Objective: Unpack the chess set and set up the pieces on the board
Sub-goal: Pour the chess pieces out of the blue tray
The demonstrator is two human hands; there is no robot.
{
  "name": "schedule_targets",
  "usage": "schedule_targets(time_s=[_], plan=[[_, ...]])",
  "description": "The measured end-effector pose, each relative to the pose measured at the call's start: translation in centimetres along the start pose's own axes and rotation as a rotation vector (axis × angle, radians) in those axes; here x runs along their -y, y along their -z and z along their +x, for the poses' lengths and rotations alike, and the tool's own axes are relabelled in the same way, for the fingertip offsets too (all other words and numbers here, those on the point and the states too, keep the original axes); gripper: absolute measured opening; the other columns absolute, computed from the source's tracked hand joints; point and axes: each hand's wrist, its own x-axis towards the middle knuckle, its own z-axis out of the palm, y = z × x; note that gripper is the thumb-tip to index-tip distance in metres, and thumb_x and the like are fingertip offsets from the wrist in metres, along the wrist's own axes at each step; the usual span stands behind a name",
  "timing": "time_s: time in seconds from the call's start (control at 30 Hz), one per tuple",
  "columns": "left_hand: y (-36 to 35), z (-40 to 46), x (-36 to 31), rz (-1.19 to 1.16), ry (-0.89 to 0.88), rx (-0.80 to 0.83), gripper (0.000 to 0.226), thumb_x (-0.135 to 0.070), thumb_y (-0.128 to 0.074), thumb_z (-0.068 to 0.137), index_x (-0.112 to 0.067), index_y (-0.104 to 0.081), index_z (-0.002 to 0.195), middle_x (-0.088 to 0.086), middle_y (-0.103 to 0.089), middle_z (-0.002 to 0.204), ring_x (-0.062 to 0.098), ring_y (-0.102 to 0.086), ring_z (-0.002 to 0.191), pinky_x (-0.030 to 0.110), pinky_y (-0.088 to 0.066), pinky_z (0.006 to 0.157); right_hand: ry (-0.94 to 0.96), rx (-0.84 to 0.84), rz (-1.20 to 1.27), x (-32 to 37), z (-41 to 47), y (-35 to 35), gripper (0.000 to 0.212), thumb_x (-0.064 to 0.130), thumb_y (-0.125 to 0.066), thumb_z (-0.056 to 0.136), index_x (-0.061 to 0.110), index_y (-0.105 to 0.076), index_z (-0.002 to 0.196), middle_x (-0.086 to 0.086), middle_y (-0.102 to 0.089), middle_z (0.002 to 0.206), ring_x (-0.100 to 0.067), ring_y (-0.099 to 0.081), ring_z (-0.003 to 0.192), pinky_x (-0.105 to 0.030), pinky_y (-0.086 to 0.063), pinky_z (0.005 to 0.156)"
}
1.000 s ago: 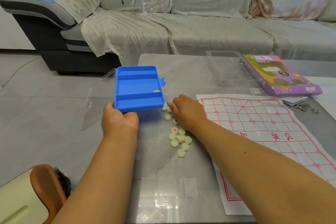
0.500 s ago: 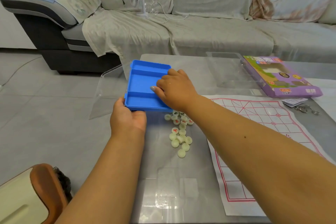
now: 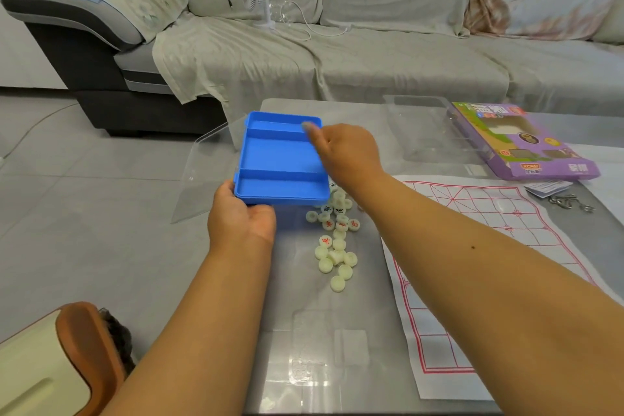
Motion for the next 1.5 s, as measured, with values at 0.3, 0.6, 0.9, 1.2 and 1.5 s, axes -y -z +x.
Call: schedule_targets(time_s=[0.3, 0.6, 0.9, 1.2, 1.5], plan=[[1.1, 1.4, -2.2, -0.075, -0.051, -0.037, 0.012, -0.008, -0.046, 0.091, -0.01, -0.057, 0.089, 0.008, -0.062, 0.088, 0.023, -0.067, 0.097, 0.042, -0.053, 0.09, -0.326, 0.425, 0.051, -3.7, -4.5, -2.7, 0.059, 0.055, -0.03, 0.096, 0.013, -0.039, 0.056, -0.005, -0.046, 0.058, -0.02, -0.045, 0.058, -0.032, -0.037, 0.061], [0.5, 1.0, -1.4, -0.095, -0.019, -0.023, 0.01, -0.008, -0.047, 0.091, -0.011, -0.056, 0.089, 0.007, -0.06, 0.086, 0.022, -0.065, 0.091, 0.037, -0.052, 0.09, -0.55, 0.279, 0.681, -1.8, -3.1, 0.5, 0.051, 0.045, -0.031, 0.099, 0.01, -0.064, 0.083, -0.005, -0.061, 0.062, -0.015, -0.051, 0.049, -0.025, -0.039, 0.052], [-0.5, -0.8, -0.2, -0.061, 0.047, 0.073, 0.019, -0.018, -0.044, 0.099, -0.007, -0.058, 0.103, 0.01, -0.068, 0.095, 0.021, -0.068, 0.095, 0.04, -0.055, 0.089, -0.662, 0.404, 1.098, -0.1, -4.1, 1.7, 0.023, 0.018, -0.046, 0.098, 0.0, -0.056, 0.108, -0.012, -0.061, 0.072, -0.013, -0.056, 0.044, -0.02, -0.044, 0.041], [-0.6, -1.2, 0.1, 0.244, 0.057, 0.06, 0.035, -0.031, -0.039, 0.101, -0.01, -0.048, 0.128, 0.011, -0.06, 0.119, 0.027, -0.062, 0.105, 0.043, -0.053, 0.084, -0.828, 0.199, 1.097, -1.7, -4.3, 2.6, 0.024, 0.017, -0.037, 0.098, 0.001, -0.052, 0.108, -0.013, -0.055, 0.07, -0.017, -0.051, 0.047, -0.02, -0.04, 0.037], [-2.2, 1.0, 1.3, 0.59, 0.005, -0.013, 0.011, -0.008, -0.05, 0.095, -0.007, -0.058, 0.088, 0.007, -0.061, 0.084, 0.009, -0.055, 0.067, 0.017, -0.05, 0.05, -0.99, 0.057, 1.099, -6.6, -3.1, 3.4, 0.019, 0.018, -0.043, 0.097, 0.003, -0.051, 0.108, -0.011, -0.053, 0.075, -0.013, -0.05, 0.046, -0.02, -0.037, 0.041]])
